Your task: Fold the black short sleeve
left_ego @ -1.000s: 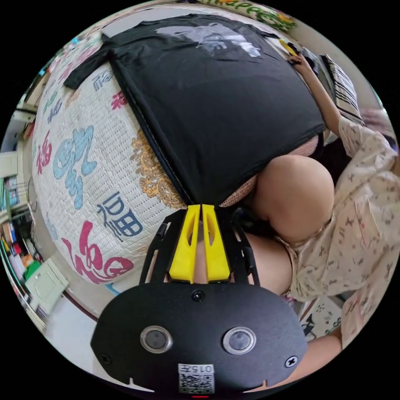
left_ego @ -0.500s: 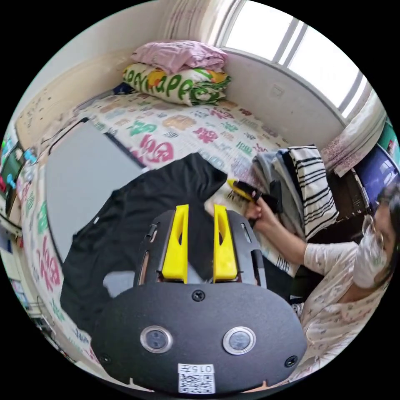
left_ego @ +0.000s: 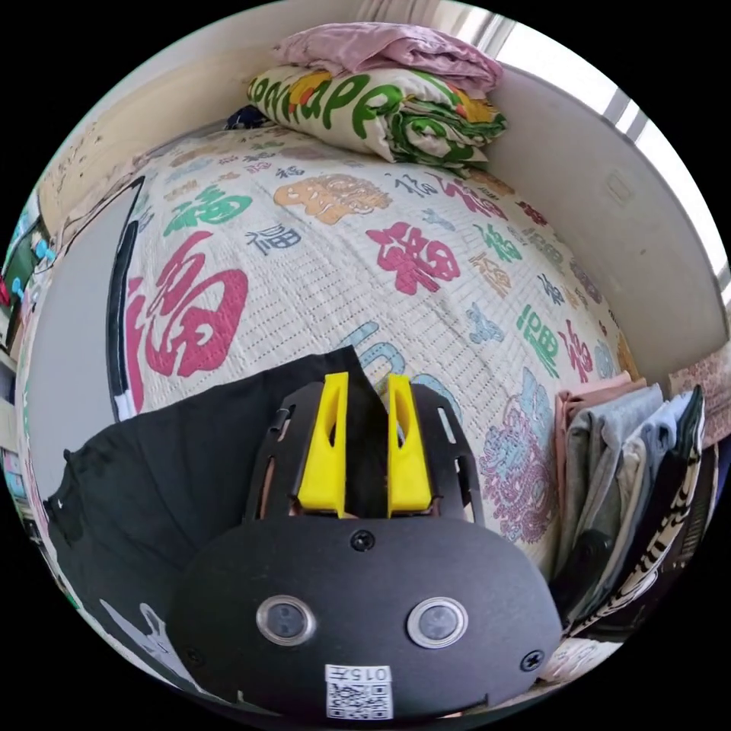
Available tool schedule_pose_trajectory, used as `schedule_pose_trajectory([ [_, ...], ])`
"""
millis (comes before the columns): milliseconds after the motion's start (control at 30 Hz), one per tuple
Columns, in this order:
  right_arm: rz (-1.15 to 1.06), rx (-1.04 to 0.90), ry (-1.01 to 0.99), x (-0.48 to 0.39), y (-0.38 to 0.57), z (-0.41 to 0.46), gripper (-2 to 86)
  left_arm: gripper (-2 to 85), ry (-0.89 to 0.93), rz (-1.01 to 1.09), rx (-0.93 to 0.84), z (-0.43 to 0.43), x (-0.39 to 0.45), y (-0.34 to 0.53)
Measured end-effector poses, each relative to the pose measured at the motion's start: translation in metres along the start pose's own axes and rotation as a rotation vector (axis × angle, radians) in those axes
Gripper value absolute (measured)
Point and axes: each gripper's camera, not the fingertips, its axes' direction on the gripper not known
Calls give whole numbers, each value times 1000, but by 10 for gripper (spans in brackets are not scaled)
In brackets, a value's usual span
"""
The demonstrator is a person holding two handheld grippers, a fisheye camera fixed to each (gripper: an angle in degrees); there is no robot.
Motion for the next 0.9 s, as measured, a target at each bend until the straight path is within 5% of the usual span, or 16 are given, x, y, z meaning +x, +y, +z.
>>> schedule_pose_trajectory([
  [167,-17,-7,-13,17,33,-2,-5,2,28,6,30,-15,-18,16],
  [367,-272,-58,-22,0,90,-6,-5,-4,1,1,211,-130,-99,84],
  [533,-633,-291,-52,-30,172,18,-5,-5,-1,-85,291,-209,-187,211],
  [900,-1023,-796,-104,5,326,57,3,15,-105,-218,169,-193,-267,349],
])
